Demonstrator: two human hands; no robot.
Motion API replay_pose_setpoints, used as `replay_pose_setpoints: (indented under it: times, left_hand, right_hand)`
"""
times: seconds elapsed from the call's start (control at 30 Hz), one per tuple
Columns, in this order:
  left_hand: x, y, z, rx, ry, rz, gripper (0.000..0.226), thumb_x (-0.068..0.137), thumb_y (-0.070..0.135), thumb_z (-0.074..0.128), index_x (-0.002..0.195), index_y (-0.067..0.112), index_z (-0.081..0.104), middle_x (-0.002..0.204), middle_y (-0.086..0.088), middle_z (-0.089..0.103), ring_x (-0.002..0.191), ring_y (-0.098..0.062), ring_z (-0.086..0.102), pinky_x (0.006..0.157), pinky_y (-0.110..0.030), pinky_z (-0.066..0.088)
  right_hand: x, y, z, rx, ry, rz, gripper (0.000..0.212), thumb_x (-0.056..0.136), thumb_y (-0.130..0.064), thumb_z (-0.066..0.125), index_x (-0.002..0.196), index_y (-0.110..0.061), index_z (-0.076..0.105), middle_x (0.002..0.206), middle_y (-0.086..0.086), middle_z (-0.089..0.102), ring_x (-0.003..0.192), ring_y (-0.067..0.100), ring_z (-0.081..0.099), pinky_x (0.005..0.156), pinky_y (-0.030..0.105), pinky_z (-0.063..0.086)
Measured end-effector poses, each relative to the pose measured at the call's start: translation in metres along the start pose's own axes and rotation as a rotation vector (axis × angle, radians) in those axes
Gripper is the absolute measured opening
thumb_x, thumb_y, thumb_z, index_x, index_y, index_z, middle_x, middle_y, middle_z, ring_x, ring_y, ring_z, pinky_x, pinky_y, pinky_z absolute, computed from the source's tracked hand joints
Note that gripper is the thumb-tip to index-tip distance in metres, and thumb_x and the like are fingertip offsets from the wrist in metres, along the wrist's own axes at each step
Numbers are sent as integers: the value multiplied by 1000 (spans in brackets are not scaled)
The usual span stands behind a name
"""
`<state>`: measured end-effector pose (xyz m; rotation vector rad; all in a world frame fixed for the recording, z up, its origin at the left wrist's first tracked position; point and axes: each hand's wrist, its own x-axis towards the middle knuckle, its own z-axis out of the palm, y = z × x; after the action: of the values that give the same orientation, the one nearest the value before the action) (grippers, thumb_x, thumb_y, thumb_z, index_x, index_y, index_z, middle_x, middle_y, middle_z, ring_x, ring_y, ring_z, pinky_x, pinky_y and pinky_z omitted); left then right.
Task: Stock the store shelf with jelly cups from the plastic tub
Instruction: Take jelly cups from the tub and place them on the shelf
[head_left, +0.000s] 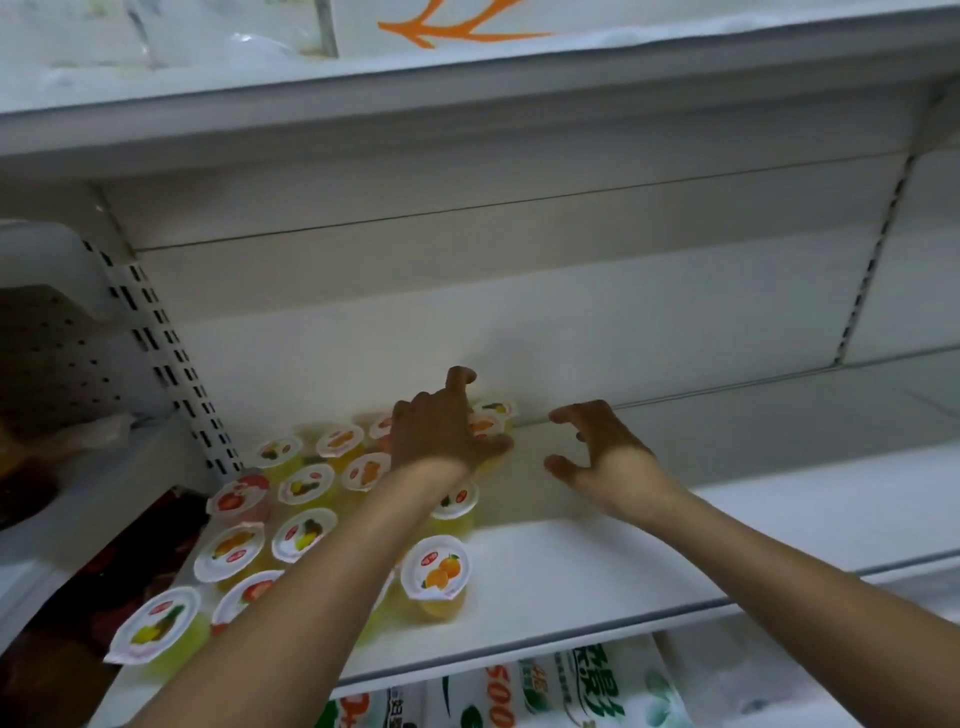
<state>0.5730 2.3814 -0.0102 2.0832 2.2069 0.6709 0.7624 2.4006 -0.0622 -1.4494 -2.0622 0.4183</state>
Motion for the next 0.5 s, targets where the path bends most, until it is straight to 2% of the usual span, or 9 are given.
replay_pose_setpoints:
  times: [0.1,0.27,0.5]
  left_hand:
    - [5,3,14,71,-27,-3,86,67,59,71,134,28,27,106,5,68,103,-23,61,90,-36,34]
    - [2,14,21,199,-46,-5,91,72,53,72,140,19,23,113,-4,65,112,-28,55,96,-37,34]
    - [5,15,20,269,-95,-3,80,71,57,71,129,17,33,111,-4,65,107,-27,58,92,-35,36]
  right_hand:
    - [-15,0,-17,14,42,-36,49,85,-38,65,130,-31,46,132,-5,45,118,14,51,92,36,48]
    - [-27,2,-35,30,72,-68,48,85,-36,64,130,-31,47,131,-6,45,118,12,50,94,36,48]
    - [-35,17,-45,-3,73,-89,46,87,-38,60,131,-31,46,132,-9,44,120,12,48,93,37,48]
